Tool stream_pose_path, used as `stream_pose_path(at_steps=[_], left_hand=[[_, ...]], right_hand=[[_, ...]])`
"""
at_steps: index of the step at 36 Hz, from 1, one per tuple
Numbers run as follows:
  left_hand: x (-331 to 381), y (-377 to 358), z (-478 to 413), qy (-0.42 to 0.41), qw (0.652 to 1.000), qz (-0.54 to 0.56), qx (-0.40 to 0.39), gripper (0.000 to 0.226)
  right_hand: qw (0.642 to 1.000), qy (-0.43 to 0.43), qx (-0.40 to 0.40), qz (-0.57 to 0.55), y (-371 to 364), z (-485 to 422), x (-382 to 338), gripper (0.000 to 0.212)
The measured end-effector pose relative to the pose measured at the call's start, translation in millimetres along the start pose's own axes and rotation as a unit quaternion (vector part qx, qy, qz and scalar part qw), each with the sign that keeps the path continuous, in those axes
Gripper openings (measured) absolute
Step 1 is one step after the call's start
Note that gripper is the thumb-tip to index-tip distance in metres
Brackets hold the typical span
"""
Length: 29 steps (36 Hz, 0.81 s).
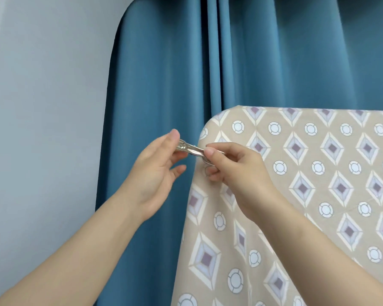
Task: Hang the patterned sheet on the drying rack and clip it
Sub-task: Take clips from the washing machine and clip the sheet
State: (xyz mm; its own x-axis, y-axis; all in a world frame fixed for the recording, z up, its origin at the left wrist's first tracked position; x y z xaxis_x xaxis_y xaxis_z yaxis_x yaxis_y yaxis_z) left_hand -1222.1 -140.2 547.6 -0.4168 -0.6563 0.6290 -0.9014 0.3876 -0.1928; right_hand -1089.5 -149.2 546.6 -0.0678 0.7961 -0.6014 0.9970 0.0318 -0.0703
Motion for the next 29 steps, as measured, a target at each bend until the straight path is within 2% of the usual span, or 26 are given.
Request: stream_pose_path(at_steps=[3, 8, 12, 14, 15, 18, 21, 23, 26, 29], left_hand=[[4, 3, 0, -0.025, 0.998, -0.060, 0.009, 0.031], [13, 10, -5, -0.049, 0.996, -0.058, 0.039, 0.032], [24, 17, -10, -0.106, 0.988, -0.048, 0.097, 0.045], [27, 21, -14, -0.108, 0.984, -0.054, 0.131, 0.052], [28, 23, -15, -0.110, 0.981, -0.065, 0.147, 0.057], [28, 26, -19, -0.123, 0.971, -0.110, 0.173, 0.056], [28, 26, -23, -0.126, 0.970, -0.131, 0.162, 0.041], [29, 26, -26, -0.126, 0.968, -0.145, 0.160, 0.039], [29, 33, -31, -0.136, 0.962, -0.141, 0.189, 0.035], [28, 38, -30, -0.152, 0.953, -0.147, 0.219, 0.038]], right_hand=[[1.000, -0.008, 0.010, -0.007, 3, -2, -1, 0.008], [1.000, 0.000, -0.013, 0.028, 0, -9, -4, 0.004], [0.989, 0.077, -0.018, 0.128, 1, -31, -25, 0.012], [0.956, 0.137, 0.020, 0.258, 4, -49, -38, 0.013], [0.923, 0.154, 0.031, 0.351, 3, -58, -41, 0.013], [0.805, 0.128, 0.021, 0.579, 0, -86, -36, 0.028], [0.738, 0.085, -0.007, 0.670, -2, -105, -29, 0.034], [0.719, 0.069, -0.015, 0.691, -1, -112, -29, 0.036], [0.700, 0.091, -0.012, 0.708, -1, -115, -32, 0.037], [0.696, 0.110, 0.015, 0.710, 2, -115, -32, 0.039]])
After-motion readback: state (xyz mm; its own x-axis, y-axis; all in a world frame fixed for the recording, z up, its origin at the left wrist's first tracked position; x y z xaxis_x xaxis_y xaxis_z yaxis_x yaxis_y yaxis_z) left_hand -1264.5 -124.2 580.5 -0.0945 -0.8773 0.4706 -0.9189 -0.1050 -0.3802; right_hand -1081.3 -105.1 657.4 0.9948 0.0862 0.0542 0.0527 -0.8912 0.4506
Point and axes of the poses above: each hand's wrist, its own z-axis away from the middle knuckle, its own y-axis out of the back of the hand, x = y × z, the point moved 6 cm from there along -z, towards the middle knuckle, and after that the axes turned 1 degree about -y, right-handed, at the moved point
